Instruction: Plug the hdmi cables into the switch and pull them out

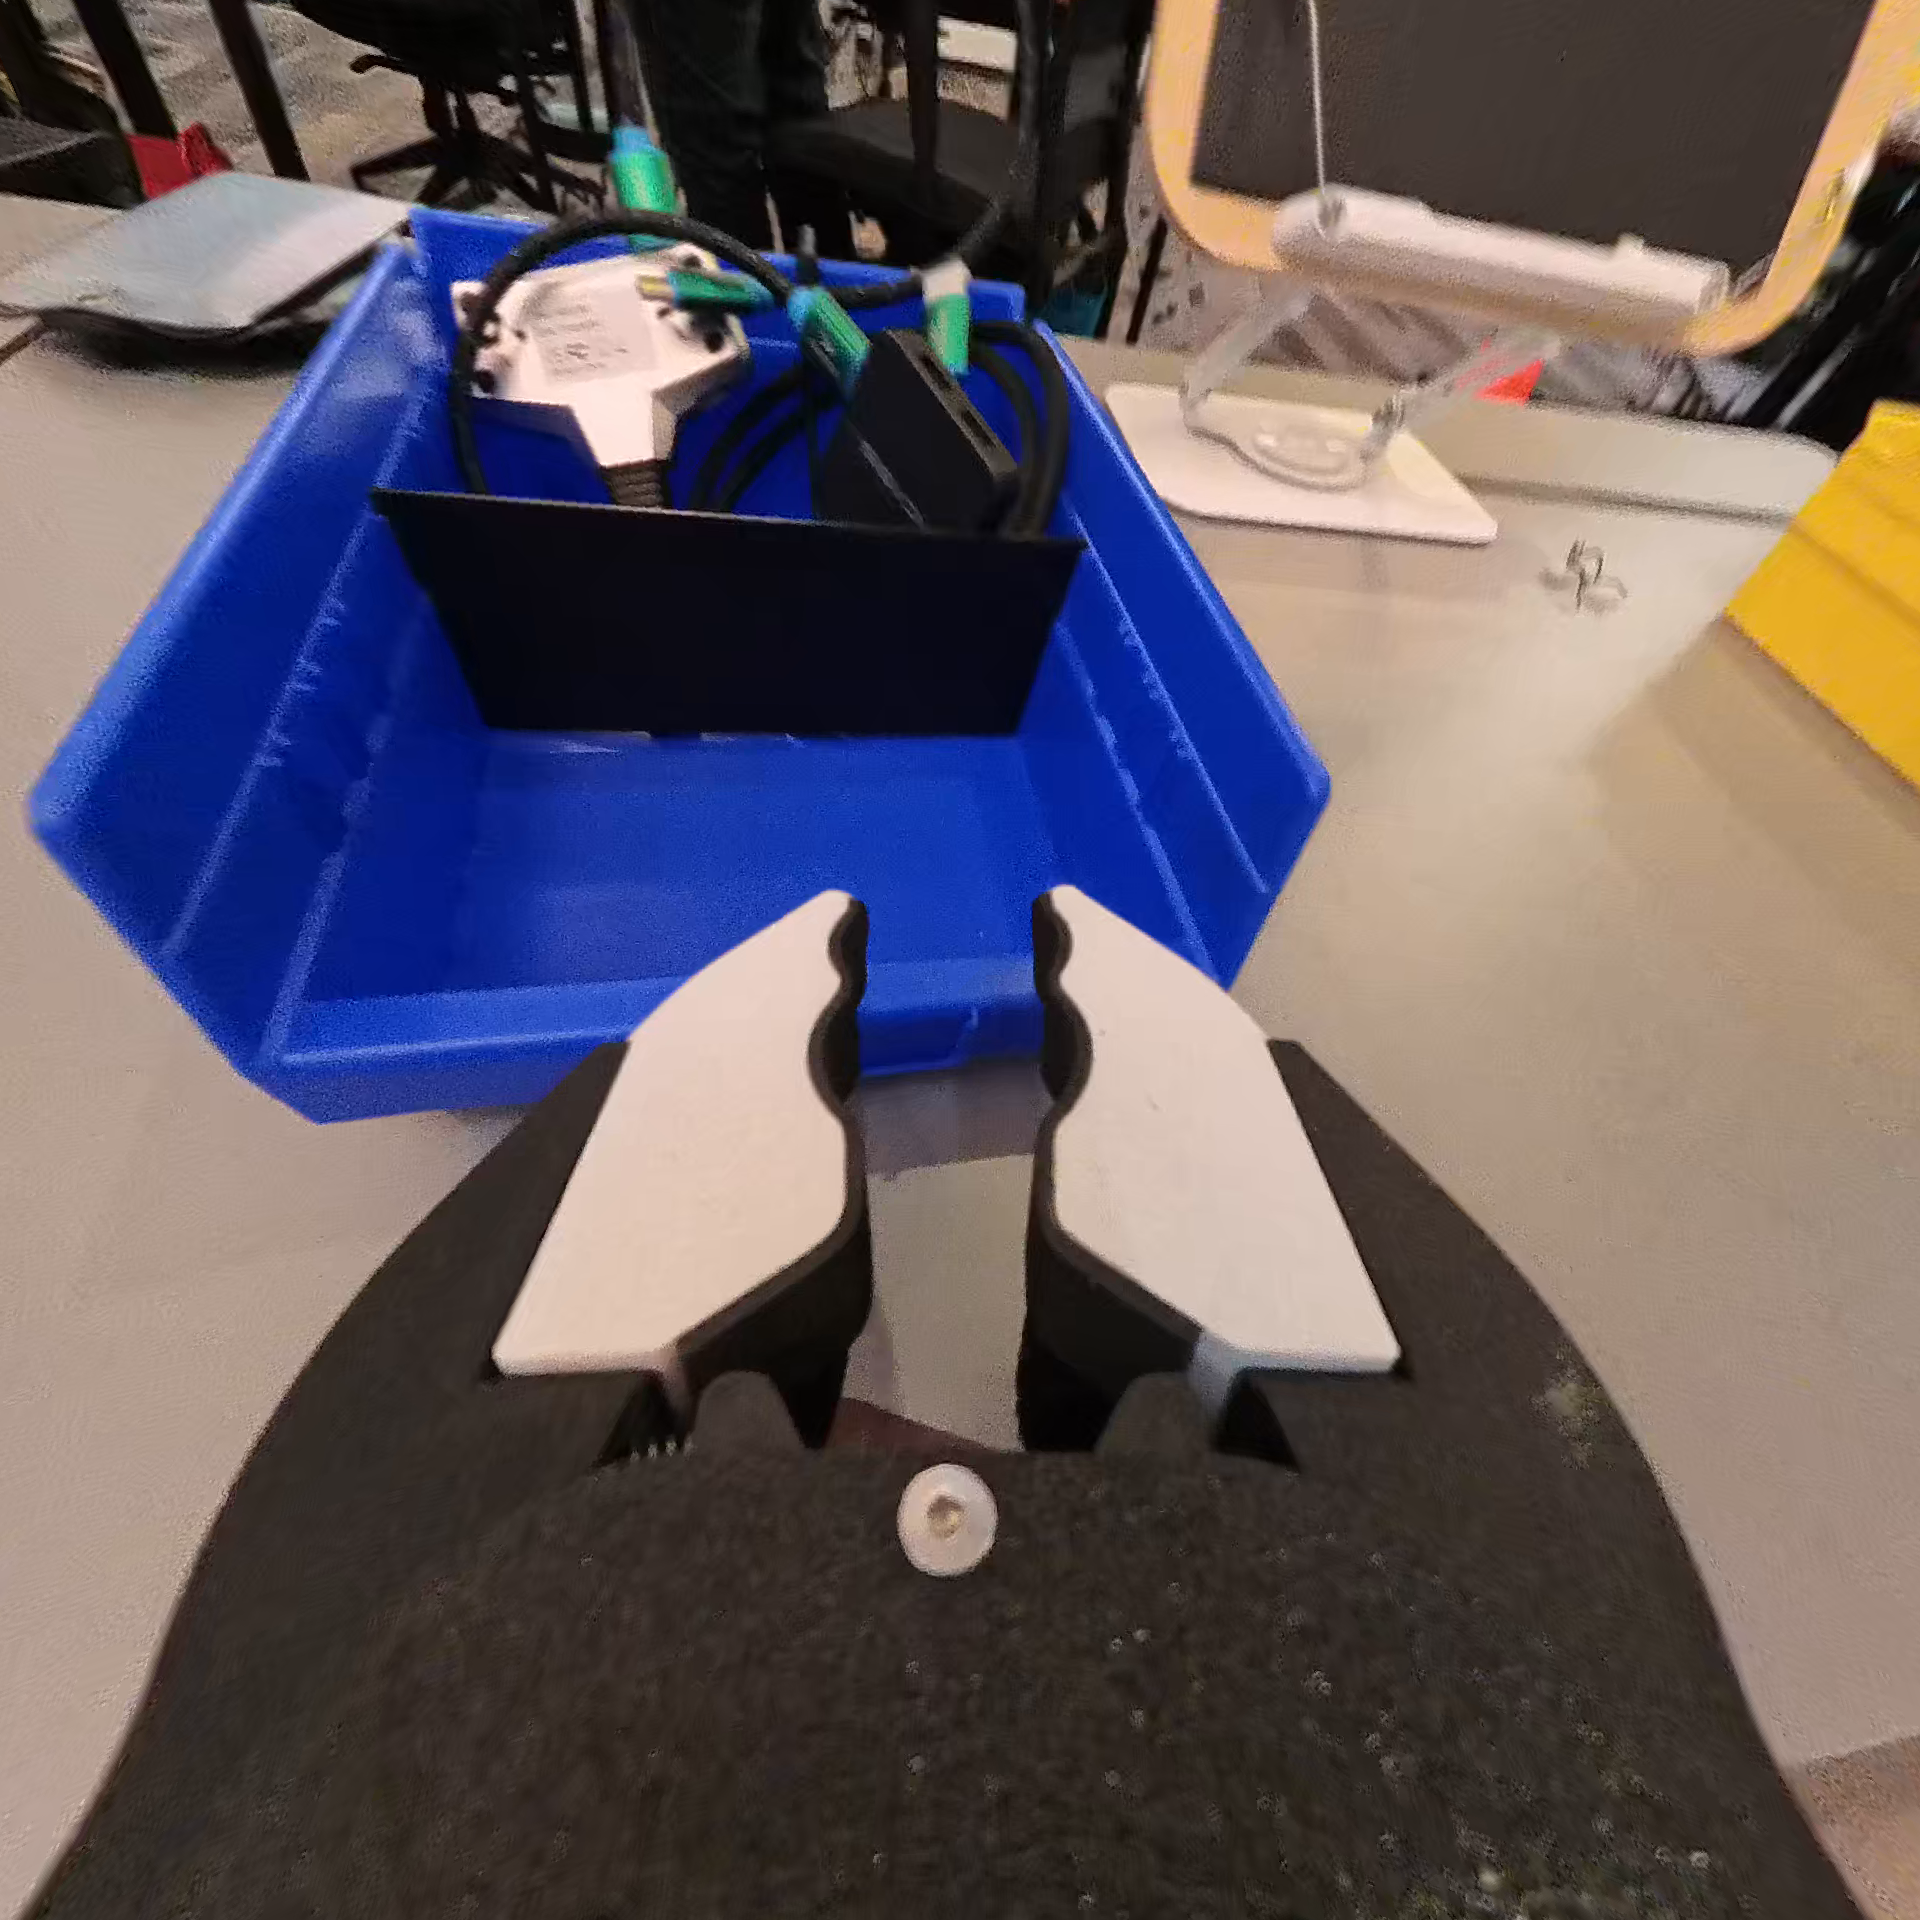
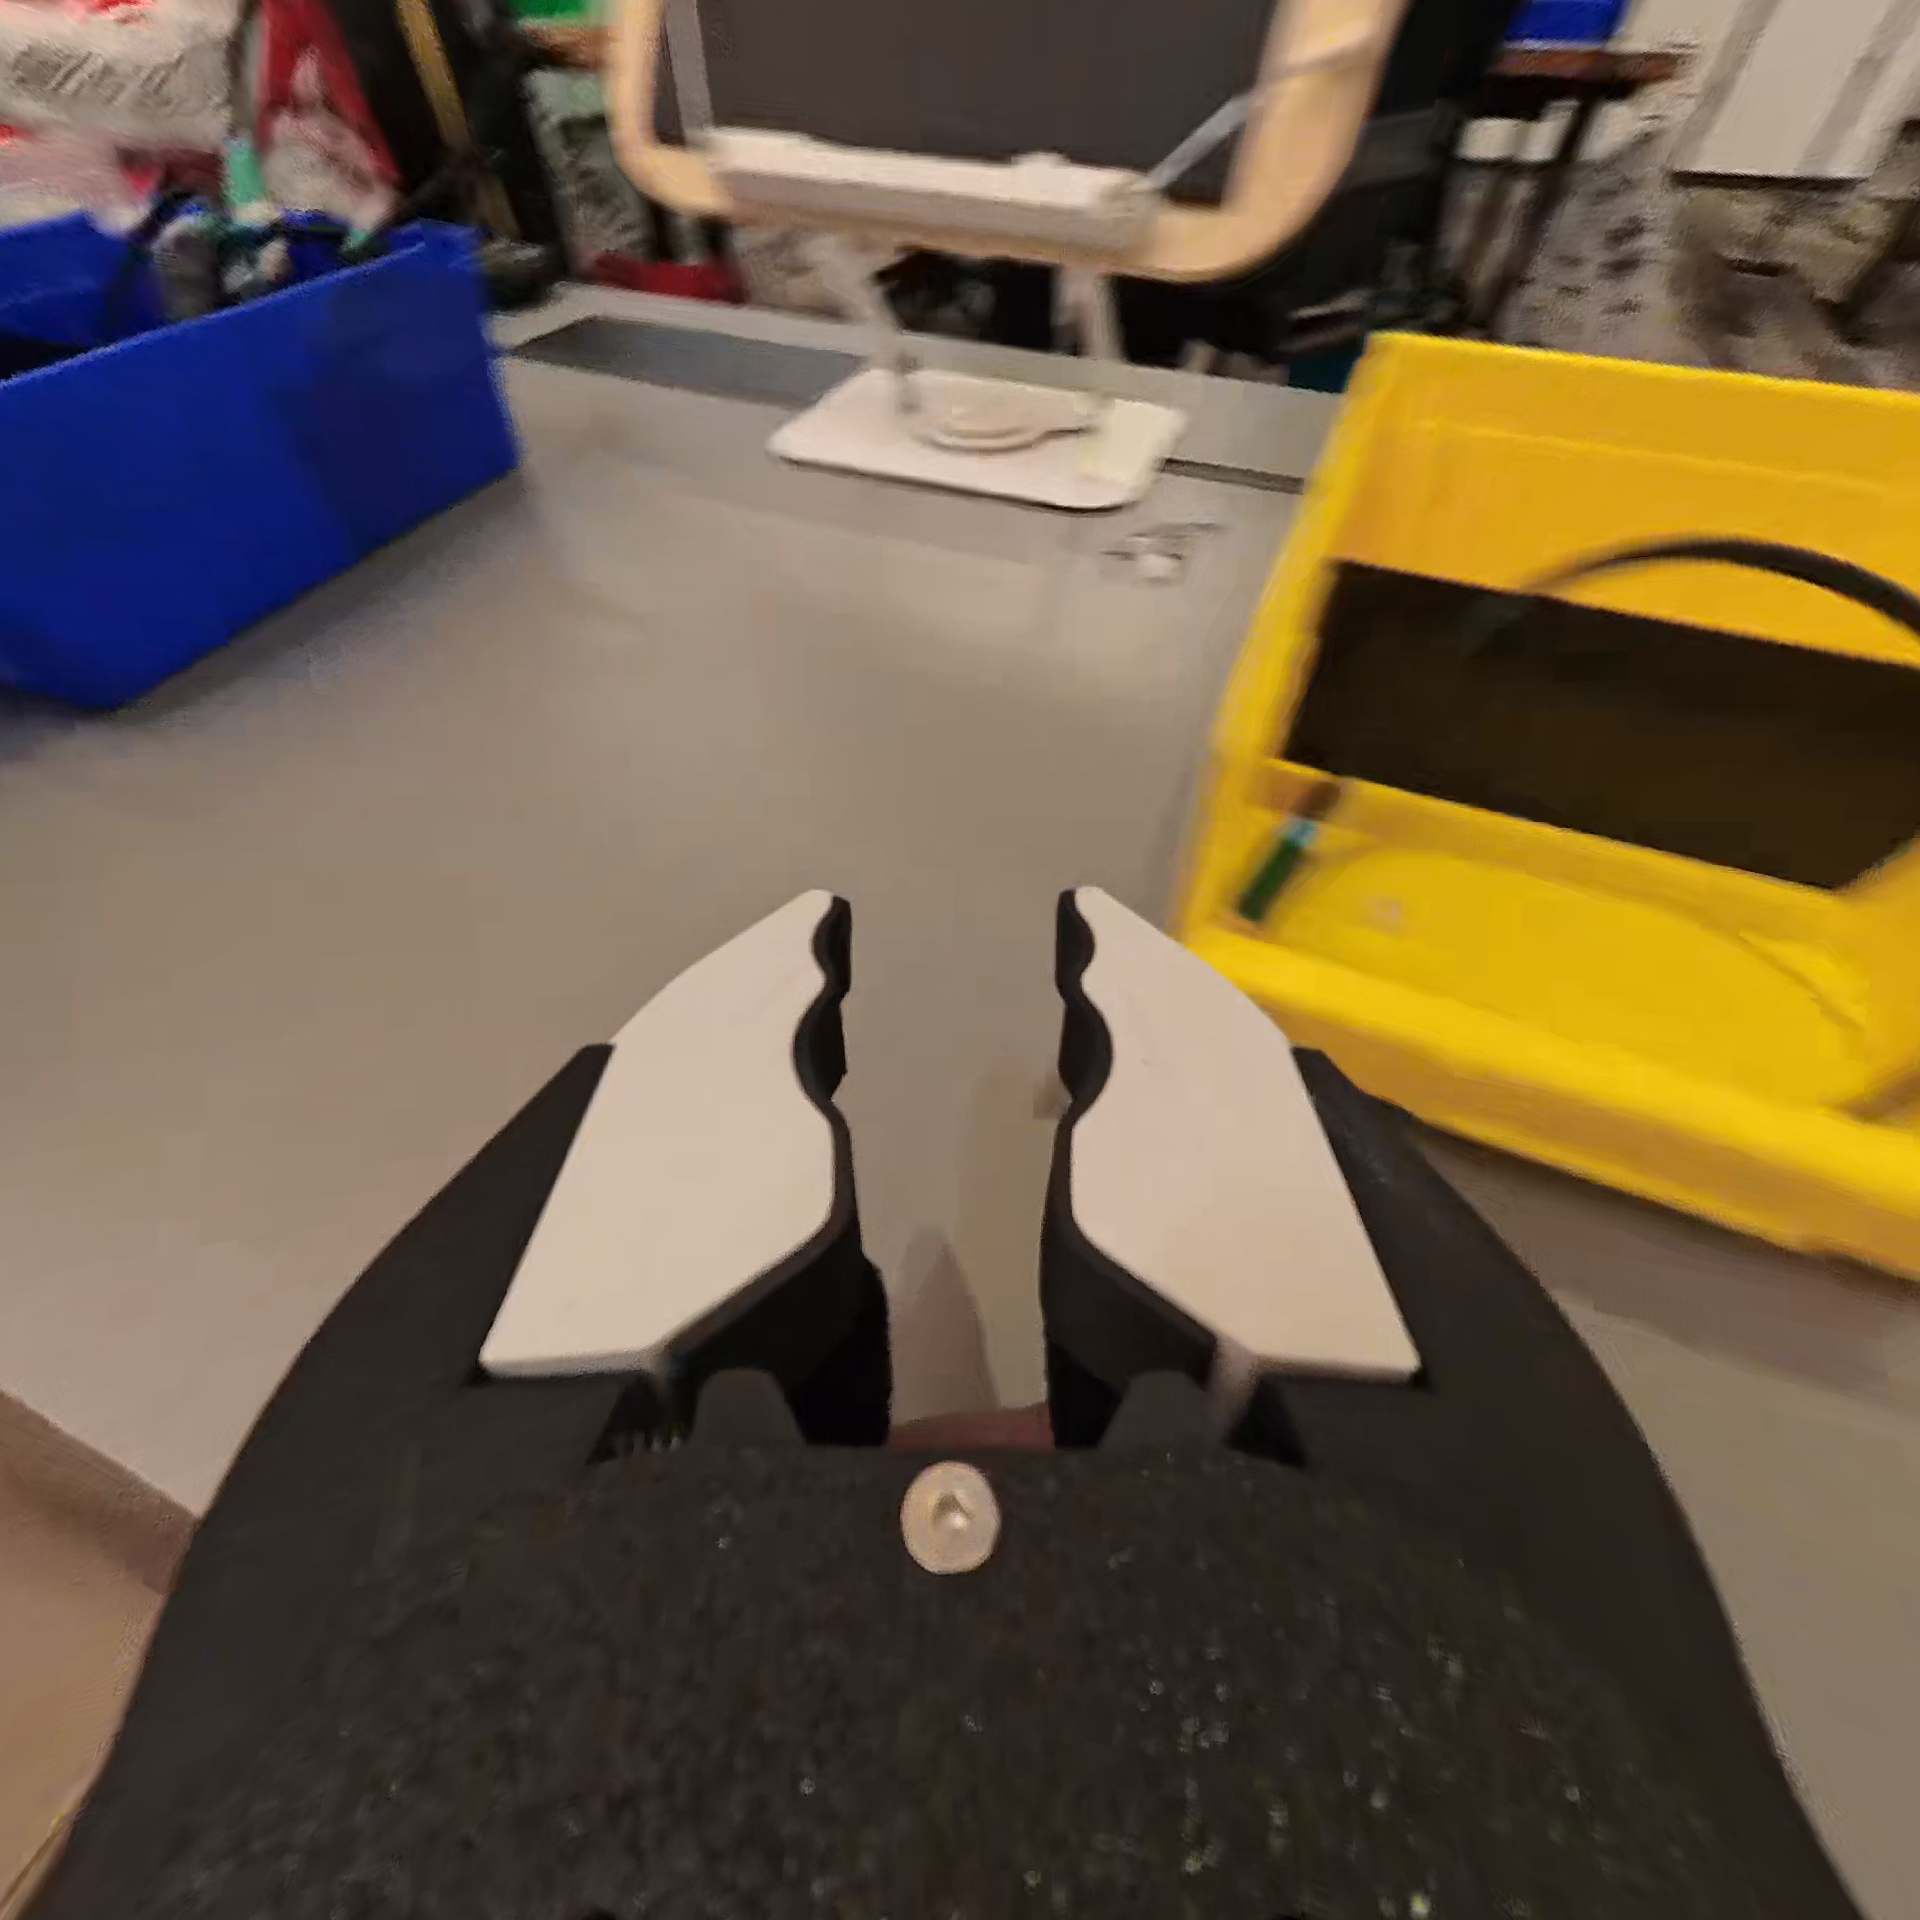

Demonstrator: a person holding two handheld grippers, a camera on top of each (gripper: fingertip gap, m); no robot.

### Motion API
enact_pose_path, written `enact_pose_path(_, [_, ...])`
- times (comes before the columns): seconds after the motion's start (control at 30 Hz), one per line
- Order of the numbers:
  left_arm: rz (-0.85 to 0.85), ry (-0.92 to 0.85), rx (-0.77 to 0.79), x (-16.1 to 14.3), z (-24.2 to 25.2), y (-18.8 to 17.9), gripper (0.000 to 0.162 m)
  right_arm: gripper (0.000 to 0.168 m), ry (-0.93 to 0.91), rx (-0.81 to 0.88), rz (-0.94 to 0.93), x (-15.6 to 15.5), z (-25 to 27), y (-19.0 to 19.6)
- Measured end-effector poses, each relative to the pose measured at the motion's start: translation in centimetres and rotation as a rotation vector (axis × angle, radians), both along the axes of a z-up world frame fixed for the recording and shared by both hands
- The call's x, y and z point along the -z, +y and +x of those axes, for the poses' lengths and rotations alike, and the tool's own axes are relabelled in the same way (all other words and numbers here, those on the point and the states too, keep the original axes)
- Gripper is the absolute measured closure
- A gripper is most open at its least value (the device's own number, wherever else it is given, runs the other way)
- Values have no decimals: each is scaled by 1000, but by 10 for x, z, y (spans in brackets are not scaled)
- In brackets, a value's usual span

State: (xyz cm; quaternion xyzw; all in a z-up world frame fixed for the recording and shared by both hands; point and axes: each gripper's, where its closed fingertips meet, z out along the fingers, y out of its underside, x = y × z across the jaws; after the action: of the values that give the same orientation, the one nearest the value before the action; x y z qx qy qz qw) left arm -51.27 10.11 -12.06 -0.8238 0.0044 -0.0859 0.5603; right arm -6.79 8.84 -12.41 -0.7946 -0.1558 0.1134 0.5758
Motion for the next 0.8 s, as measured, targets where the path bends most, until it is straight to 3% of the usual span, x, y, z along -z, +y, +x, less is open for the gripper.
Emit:
enact_pose_path(0.13, [26, 150, 27, 2, 6, 2, 134, 132, 166, 122, 50, -16, 80, -8])
enact_pose_path(0.3, [-17, 29, 92, 12, 21, 13, 134, 130, 144, 266, -10, 0, 135, 5])
enact_pose_path(0.8, [-46, 37, 89, 24, 13, 11, 133, 136, 108, 257, -54, 15, 122, 28])
